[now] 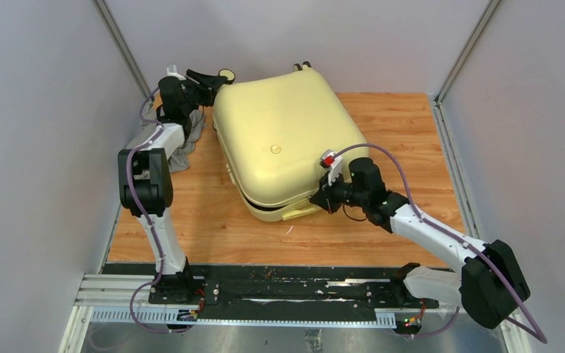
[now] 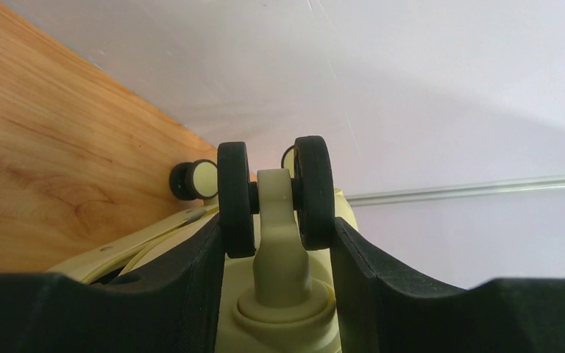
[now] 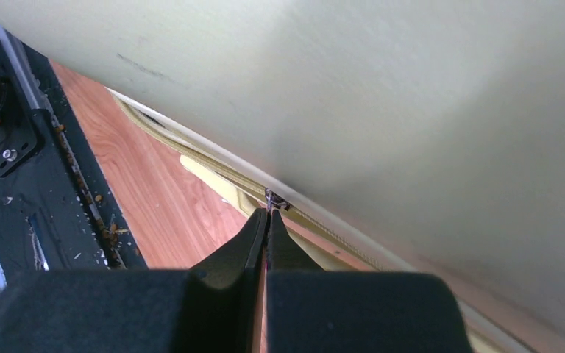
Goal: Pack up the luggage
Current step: Zip the luggage at the center of the board.
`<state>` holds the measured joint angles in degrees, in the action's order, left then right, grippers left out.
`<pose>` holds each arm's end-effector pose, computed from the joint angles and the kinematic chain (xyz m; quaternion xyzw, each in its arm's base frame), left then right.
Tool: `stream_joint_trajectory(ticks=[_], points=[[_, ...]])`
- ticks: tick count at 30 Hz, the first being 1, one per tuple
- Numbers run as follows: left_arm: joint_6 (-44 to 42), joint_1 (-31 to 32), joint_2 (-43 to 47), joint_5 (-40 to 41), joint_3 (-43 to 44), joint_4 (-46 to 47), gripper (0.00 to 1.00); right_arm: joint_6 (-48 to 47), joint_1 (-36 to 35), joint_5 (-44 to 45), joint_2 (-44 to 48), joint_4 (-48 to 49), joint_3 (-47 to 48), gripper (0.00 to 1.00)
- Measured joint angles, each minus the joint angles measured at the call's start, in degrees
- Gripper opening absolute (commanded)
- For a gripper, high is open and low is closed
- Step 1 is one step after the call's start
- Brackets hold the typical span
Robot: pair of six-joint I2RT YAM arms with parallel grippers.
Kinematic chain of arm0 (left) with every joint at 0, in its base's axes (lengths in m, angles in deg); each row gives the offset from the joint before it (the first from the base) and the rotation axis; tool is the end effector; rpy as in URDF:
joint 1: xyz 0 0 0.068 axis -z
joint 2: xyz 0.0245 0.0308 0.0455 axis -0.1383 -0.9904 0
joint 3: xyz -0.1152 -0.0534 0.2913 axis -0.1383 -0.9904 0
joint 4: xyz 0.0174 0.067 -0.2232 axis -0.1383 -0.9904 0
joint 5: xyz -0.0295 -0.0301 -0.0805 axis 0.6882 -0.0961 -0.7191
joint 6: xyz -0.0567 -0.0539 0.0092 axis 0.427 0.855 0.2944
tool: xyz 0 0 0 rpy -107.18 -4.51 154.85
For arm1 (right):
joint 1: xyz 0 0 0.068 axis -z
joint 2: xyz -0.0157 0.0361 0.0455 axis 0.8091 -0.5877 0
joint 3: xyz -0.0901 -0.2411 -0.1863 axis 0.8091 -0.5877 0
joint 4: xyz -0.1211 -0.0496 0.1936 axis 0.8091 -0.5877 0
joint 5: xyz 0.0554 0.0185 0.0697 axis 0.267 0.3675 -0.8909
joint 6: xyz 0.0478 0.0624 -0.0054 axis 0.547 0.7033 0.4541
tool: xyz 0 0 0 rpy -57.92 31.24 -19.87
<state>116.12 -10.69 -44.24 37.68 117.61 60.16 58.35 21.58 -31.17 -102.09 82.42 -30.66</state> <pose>0.4978 -0.0072 0.3347 -0.2966 0.6566 -0.5222 0.4564 0.1759 0.1511 0.2928 -0.3399 0.7461 0.3646 0.4413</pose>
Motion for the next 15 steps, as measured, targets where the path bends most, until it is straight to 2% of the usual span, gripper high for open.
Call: stream_joint_trajectory(ticks=[4, 7, 8, 10, 12, 14, 15], points=[[-0.7, 0.3, 0.7, 0.6, -0.6, 0.0, 0.0, 1.4, -7.2, 6.4, -1.8, -1.0, 2.3, 0.0], [-1.4, 0.4, 1.1, 1.2, -1.0, 0.0, 0.0, 3.6, -15.6, 13.7, -5.5, -1.9, 5.9, 0.01], [-1.5, 0.4, 1.2, 1.4, -1.1, 0.0, 0.0, 4.0, -17.6, 14.8, -6.8, -2.0, 7.0, 0.07], [-1.8, 0.4, 1.2, 1.7, -1.4, 0.0, 0.0, 5.5, -21.7, 17.8, -10.3, -2.9, 10.3, 0.26], [-2.4, 0.3, 1.2, 2.2, -1.5, -0.2, 0.0, 8.0, -24.0, 20.7, -11.7, -3.1, 11.5, 0.39], [-2.9, 0.4, 1.2, 2.5, -1.8, -0.3, 0.0, 11.0, -24.5, 23.1, -10.4, -3.2, 10.7, 0.47], [-3.1, 0.3, 1.4, 2.5, -2.0, -0.5, 0.0, 12.6, -24.3, 25.1, -8.9, -3.2, 9.8, 0.48]])
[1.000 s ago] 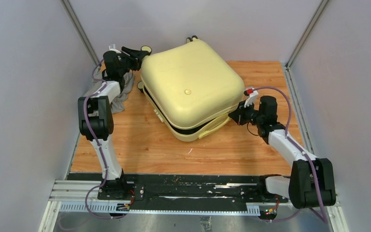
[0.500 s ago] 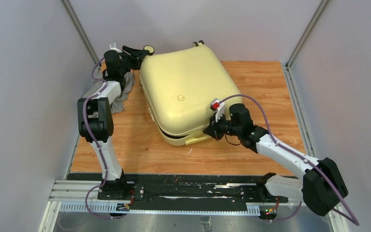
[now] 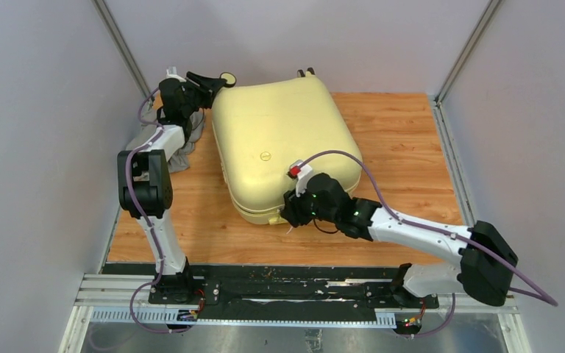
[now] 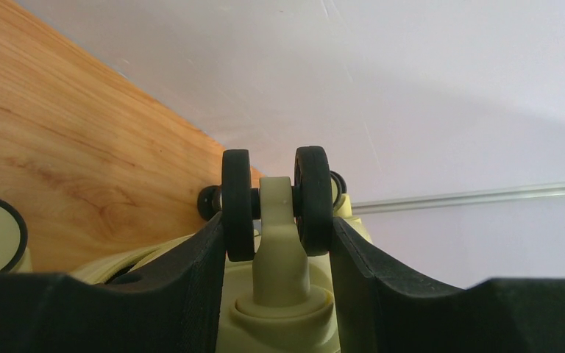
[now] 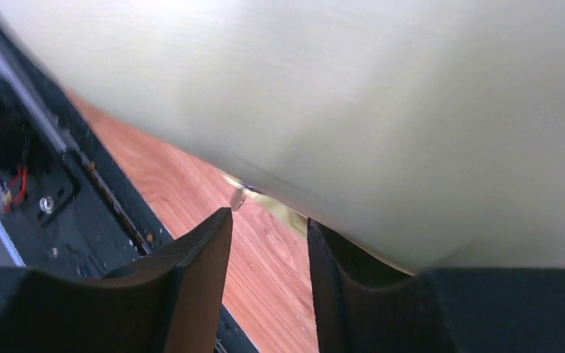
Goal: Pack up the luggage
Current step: Zip the luggage at the center of the board.
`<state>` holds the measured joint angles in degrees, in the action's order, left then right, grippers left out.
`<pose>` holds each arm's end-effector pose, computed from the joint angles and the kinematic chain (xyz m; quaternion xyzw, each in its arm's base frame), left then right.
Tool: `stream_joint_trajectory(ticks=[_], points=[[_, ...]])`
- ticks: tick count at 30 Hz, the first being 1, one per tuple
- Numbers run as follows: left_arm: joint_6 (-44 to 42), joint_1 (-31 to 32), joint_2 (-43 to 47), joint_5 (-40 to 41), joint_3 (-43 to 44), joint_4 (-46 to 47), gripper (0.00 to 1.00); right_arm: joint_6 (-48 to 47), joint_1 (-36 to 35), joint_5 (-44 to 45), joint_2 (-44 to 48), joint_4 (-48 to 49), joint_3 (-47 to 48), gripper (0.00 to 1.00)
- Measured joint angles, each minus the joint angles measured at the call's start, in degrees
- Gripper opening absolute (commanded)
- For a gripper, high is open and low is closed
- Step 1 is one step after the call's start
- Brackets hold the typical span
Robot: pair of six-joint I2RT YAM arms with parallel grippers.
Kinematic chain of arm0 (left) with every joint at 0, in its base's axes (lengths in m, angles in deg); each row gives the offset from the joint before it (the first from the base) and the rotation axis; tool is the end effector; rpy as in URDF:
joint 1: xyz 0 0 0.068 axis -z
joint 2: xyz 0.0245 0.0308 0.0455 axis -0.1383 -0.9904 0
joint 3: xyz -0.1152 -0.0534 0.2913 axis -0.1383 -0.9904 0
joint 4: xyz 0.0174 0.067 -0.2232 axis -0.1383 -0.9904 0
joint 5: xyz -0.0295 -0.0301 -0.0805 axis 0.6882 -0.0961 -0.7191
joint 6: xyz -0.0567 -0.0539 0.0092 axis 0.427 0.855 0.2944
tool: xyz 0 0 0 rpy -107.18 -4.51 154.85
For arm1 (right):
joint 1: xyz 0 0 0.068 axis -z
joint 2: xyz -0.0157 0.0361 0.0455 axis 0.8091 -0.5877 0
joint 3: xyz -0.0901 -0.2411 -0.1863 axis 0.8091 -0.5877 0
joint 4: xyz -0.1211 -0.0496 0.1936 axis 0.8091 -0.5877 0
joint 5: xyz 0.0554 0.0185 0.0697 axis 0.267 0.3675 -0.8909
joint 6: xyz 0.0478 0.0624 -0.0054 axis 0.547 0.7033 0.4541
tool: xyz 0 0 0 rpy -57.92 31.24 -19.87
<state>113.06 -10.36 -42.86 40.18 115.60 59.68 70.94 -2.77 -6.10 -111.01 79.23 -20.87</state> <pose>0.4913 -0.0077 0.3326 -0.2961 0.6638 -0.4976 0.4734 0.1496 0.2378 0.3043 -0.3161 0.7847 0.3409 0.4100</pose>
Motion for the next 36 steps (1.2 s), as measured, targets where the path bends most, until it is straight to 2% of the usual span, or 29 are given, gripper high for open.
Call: stream_joint_trajectory(ticks=[3, 7, 11, 15, 19, 21, 26, 28, 30, 32, 34, 36], points=[[-0.8, -0.1, 0.8, 0.0, -0.5, -0.5, 0.0, 5.4, 1.2, 5.8, 5.4, -0.5, -3.6, 0.48], [-3.1, -0.7, 2.6, -0.1, -1.0, -2.2, 0.0, 14.9, 2.2, 14.8, 15.1, -4.5, -9.5, 0.4], [-5.5, -1.4, 4.7, -0.4, -2.2, -4.1, 0.0, 28.9, 2.2, 24.4, 24.0, -10.9, -14.6, 0.45], [-7.2, -2.2, 6.5, -0.4, -3.9, -5.8, 0.0, 37.8, 2.2, 28.9, 23.5, -14.3, -15.9, 0.52], [-8.3, -2.4, 8.3, -0.2, -5.3, -6.9, 0.0, 41.3, 3.4, 29.9, 17.5, -12.2, -15.2, 0.52], [-8.8, -2.5, 9.1, 0.0, -5.8, -7.0, 0.0, 42.4, 5.4, 29.8, 14.6, -9.9, -14.8, 0.46], [-9.7, -3.2, 10.8, 0.6, -7.1, -7.9, 0.0, 43.6, 11.9, 26.7, 9.3, -7.1, -13.9, 0.11], [-10.1, -3.7, 11.6, 1.2, -7.5, -8.2, 0.0, 43.0, 15.0, 25.6, 8.3, -6.4, -12.9, 0.03], [-10.2, -4.5, 12.5, 1.8, -7.9, -9.0, 0.0, 41.9, 19.4, 24.5, 6.3, -4.9, -11.5, 0.01], [-10.3, -5.0, 13.4, 2.1, -8.5, -9.5, 0.0, 39.4, 23.7, 23.4, 4.3, -2.8, -10.2, 0.03], [-10.3, -5.1, 14.6, 2.1, -9.8, -9.8, 0.0, 35.9, 28.0, 21.2, 1.4, -1.4, -8.1, 0.09], [-10.2, -5.1, 15.9, 2.0, -11.3, -10.1, 0.0, 30.8, 32.1, 18.4, -2.7, -1.5, -4.0, 0.28]])
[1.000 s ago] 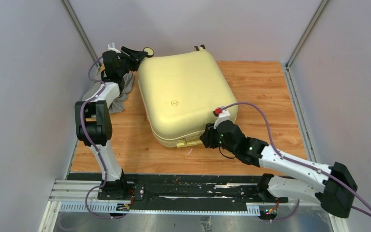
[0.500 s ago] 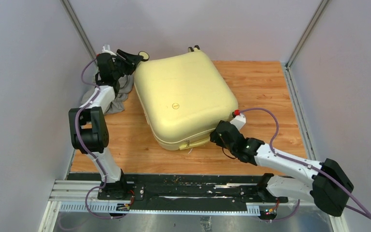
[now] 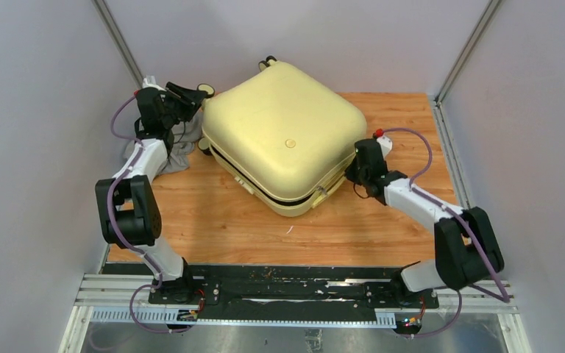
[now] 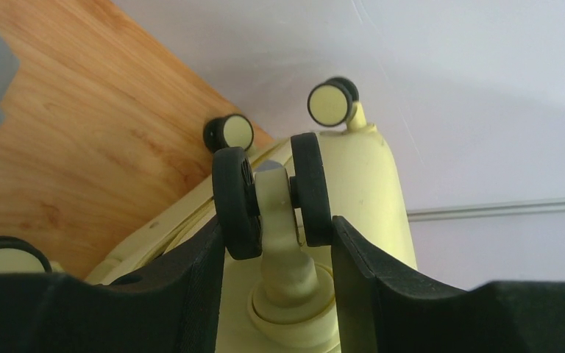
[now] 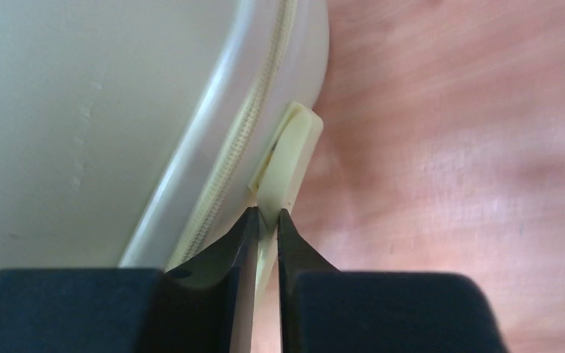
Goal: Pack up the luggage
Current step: Zip the luggage at the center of the board.
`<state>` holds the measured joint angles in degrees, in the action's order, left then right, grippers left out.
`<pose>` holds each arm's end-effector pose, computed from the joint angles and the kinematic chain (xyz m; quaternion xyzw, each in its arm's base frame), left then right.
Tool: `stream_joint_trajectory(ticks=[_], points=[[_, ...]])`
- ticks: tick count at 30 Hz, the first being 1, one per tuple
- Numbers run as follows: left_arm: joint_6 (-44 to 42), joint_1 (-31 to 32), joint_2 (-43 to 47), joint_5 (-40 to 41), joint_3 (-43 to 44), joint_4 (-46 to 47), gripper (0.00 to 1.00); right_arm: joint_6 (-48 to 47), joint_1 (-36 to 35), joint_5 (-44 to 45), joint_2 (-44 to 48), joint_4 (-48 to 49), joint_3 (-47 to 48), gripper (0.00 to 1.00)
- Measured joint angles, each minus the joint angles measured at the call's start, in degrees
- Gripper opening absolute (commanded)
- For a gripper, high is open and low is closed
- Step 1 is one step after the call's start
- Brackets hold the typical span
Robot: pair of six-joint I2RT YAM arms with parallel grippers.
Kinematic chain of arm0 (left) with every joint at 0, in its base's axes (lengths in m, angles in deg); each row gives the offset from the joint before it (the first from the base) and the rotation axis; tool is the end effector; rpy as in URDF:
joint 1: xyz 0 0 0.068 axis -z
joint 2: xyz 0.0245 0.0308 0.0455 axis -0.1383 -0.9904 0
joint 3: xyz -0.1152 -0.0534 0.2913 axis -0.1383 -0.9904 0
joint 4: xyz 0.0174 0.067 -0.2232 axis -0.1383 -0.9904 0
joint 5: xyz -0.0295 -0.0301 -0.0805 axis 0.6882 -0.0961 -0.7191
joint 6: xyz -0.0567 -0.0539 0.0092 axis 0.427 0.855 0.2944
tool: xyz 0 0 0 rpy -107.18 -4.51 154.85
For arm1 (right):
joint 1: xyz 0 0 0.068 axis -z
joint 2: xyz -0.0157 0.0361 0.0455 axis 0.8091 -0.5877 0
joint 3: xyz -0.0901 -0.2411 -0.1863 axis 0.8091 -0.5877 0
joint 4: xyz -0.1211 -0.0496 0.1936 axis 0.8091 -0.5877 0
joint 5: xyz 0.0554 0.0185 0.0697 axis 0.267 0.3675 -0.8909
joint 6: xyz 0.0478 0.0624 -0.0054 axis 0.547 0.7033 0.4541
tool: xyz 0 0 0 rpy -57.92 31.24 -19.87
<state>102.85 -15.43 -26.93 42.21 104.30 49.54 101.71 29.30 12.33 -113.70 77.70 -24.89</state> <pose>0.4108 0.0276 0.3590 -0.3005 0.6946 -0.4105 0.5087 0.2580 0.1007 0.2661 0.2215 0.8493 0.1842 0.4424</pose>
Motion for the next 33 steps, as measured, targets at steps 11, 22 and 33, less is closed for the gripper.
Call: stream_joint_trajectory(ticks=[11, 22, 33], points=[[-5.5, -0.1, 8.1, 3.0, -3.8, -8.6, 0.0, -23.1, 8.6, -18.6, -4.7, -9.0, 11.9, 0.62], [-15.0, 1.3, 11.2, 7.0, -0.9, -21.1, 0.0, -31.4, 8.7, -42.9, 19.8, -4.1, -2.5, 0.65], [-19.2, 2.8, 14.3, 5.1, 0.4, -19.5, 0.0, -43.3, 8.7, -54.0, 9.5, -1.7, -3.0, 0.67]])
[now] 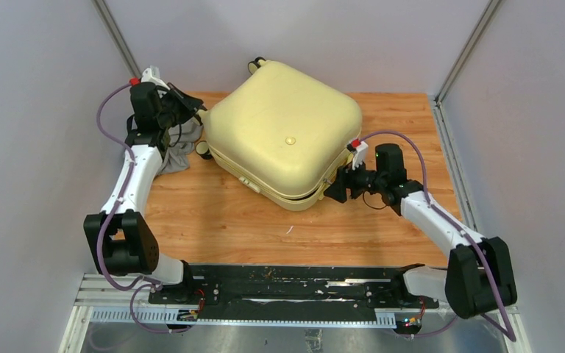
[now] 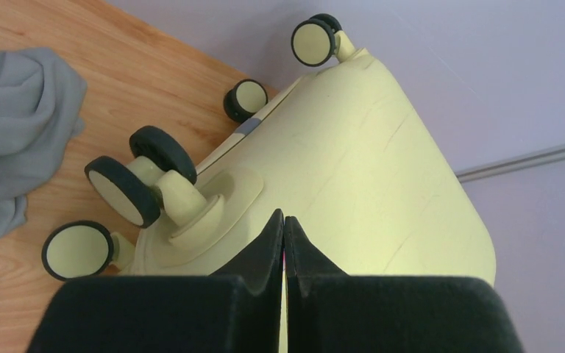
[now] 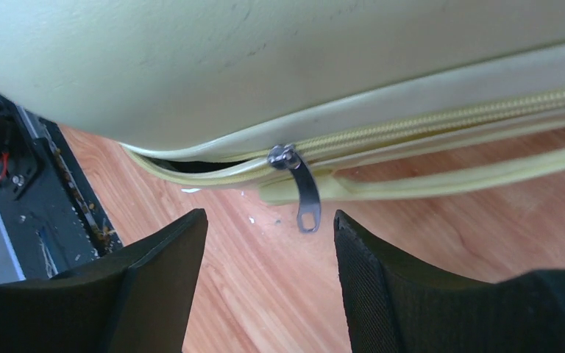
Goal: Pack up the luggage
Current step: Zip the luggage at the center of the board.
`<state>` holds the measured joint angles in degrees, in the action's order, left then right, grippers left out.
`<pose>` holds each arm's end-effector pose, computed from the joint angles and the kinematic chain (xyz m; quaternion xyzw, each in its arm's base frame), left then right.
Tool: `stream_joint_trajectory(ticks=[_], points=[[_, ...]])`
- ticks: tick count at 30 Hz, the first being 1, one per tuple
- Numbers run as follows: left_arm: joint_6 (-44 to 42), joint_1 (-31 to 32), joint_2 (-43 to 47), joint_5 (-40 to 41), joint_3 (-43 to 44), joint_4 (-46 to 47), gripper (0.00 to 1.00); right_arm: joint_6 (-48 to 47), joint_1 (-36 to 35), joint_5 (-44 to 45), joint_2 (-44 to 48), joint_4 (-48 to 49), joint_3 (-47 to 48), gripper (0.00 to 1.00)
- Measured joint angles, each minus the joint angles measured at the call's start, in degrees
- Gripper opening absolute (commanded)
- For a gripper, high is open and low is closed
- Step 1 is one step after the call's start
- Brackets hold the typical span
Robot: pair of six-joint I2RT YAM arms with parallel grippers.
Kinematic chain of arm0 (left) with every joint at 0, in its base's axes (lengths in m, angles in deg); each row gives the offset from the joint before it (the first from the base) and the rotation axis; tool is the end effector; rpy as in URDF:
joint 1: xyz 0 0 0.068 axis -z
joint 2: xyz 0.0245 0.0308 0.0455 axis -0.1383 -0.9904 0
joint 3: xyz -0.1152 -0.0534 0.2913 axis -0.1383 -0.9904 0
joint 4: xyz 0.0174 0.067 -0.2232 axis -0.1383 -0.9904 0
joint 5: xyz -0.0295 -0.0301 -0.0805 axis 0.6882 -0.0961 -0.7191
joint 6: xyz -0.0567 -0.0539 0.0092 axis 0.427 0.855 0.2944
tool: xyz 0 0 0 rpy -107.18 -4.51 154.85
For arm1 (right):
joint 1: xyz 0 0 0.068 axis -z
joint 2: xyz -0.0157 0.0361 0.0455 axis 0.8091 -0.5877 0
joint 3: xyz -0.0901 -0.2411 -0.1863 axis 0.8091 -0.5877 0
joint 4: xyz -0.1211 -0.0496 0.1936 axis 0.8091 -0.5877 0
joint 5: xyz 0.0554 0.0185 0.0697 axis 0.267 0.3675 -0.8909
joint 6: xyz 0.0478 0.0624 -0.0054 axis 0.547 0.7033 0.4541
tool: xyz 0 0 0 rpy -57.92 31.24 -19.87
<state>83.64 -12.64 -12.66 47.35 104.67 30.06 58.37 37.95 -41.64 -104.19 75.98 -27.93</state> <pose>0.3374 0.0071 0.4036 -0.2058 0.7565 -0.2973 0.5450 0.2074 0.1048 0.2911 -0.2633 0.7856 0.3698 0.4204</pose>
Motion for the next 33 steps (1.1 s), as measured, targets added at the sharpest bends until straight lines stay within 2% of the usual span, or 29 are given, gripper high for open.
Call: stream_joint_trajectory(ticks=[1, 2, 6, 8, 10, 16, 21, 25, 33], points=[[-0.4, 0.0, -0.2, -0.1, 0.5, -0.2, 0.0, -1.2, 0.0, -0.7, -1.7, 0.0, 0.7, 0.67], [-1.0, 0.0, -0.5, -0.4, 1.2, -0.5, 0.04, -2.1, 0.0, -1.1, -3.1, 0.0, 1.4, 0.67], [-7.8, -0.2, -4.0, -3.4, 8.0, -3.3, 0.55, -6.3, 0.0, -3.0, -8.4, -0.5, 5.6, 0.66], [-14.1, -0.6, -6.4, -5.7, 11.9, -5.3, 0.71, -8.1, 0.0, -3.4, -9.8, -1.2, 7.1, 0.65], [-20.9, -1.7, -9.3, -8.7, 16.3, -9.1, 0.8, -9.7, 0.0, -3.7, -10.8, -2.0, 8.1, 0.64], [-43.6, -5.4, -14.6, -14.1, 21.4, -19.9, 0.85, -11.8, 0.2, -4.8, -12.2, -3.0, 8.7, 0.64], [-63.1, -5.6, -16.1, -17.1, 21.8, -27.1, 0.87, -9.9, 0.7, -5.5, -12.5, -2.5, 8.8, 0.59], [-77.2, -5.6, -16.1, -20.0, 20.4, -29.3, 0.89, -7.2, 2.1, -6.4, -12.7, -0.4, 8.5, 0.57], [-98.3, -5.6, -16.8, -23.5, 19.9, -32.3, 0.92, -7.0, 2.6, -9.4, -12.8, 1.2, 8.0, 0.58]])
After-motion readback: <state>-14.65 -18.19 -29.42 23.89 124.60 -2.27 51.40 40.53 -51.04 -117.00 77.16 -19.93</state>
